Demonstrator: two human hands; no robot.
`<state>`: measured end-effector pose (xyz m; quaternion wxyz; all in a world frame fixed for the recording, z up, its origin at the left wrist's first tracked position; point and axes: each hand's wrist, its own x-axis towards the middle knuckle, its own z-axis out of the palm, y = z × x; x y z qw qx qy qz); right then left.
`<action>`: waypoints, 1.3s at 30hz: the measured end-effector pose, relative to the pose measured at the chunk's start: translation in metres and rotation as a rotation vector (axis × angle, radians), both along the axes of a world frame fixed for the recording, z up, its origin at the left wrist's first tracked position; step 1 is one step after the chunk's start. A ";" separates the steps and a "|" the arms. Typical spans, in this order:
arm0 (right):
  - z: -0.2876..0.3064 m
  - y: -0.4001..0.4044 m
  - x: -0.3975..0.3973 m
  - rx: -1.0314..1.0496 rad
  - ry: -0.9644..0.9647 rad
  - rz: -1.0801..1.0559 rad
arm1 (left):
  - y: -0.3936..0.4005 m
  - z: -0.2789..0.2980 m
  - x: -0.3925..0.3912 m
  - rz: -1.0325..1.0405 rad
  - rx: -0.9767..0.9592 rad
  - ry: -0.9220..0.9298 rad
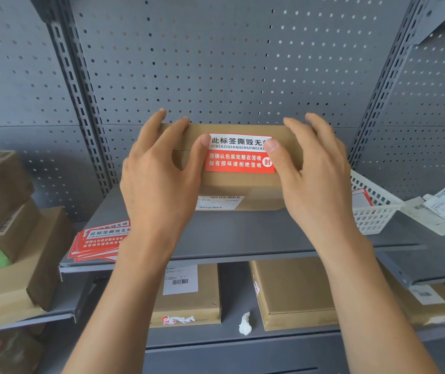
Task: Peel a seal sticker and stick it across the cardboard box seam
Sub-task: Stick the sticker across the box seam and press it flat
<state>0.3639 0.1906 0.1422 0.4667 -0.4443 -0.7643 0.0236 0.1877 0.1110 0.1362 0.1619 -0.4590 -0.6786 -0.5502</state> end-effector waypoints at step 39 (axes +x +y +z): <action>0.002 -0.011 0.030 -0.225 -0.126 0.257 | -0.033 -0.010 -0.018 -0.141 -0.170 0.156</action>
